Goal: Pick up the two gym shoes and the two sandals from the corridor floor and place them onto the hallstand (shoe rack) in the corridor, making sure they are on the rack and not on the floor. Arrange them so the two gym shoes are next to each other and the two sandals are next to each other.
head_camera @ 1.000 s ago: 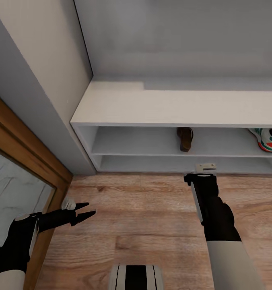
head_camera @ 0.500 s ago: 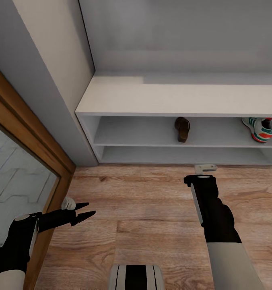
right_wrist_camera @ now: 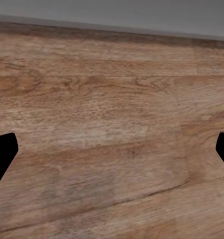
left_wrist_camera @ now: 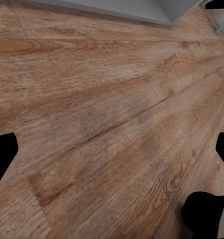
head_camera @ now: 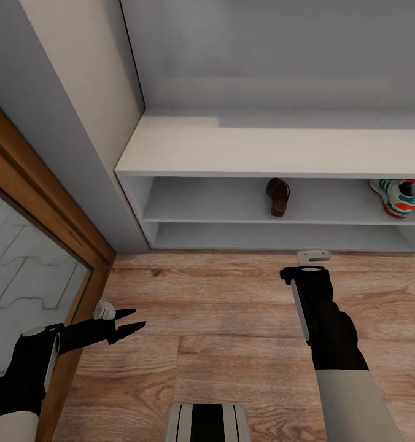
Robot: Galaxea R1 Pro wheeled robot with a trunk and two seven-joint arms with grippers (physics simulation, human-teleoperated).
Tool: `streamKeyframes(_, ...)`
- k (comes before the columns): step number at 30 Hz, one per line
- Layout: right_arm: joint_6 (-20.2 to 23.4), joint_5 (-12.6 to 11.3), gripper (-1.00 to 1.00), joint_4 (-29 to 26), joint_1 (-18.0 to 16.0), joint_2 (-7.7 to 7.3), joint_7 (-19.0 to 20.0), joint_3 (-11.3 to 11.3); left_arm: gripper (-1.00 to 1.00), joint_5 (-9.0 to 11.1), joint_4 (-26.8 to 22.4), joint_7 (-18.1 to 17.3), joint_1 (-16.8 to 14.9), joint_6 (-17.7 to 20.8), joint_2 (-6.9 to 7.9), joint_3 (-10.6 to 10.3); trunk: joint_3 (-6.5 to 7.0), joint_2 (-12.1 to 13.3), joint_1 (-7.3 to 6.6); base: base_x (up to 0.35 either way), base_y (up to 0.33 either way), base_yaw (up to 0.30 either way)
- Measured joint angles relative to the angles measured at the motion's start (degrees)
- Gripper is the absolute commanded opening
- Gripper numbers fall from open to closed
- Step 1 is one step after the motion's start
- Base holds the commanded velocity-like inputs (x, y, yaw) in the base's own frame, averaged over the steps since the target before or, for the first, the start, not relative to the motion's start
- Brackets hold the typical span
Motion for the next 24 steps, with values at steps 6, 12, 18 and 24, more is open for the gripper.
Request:
streamKeyframes(6,-0.19,-3.32,1.00,-0.04,0.00,0.00,-0.23,0.04,1.00,0.00,0.01,-0.01,0.00,0.00,0.00,0.00,0.00,0.00,0.00,0.000,0.000,0.000)
streamKeyframes(12,-1.32,-7.23,1.00,-0.07,0.01,-0.01,-0.48,0.02,1.00,0.02,-0.01,-0.03,0.00,0.00,0.00,0.00,0.00,0.00,0.00,-0.001,0.000,0.000)
streamKeyframes(18,-6.73,-7.79,1.00,-0.02,0.12,-0.01,-0.45,0.02,1.00,0.02,0.02,-0.07,0.00,0.00,0.00,0.00,0.00,0.00,0.03,-0.219,0.000,0.000)
streamKeyframes(24,-13.99,-8.35,1.00,2.68,0.92,0.05,-0.40,0.04,1.00,0.04,0.05,-0.08,0.08,0.00,0.00,0.00,0.00,0.00,0.04,-0.323,0.000,0.000)
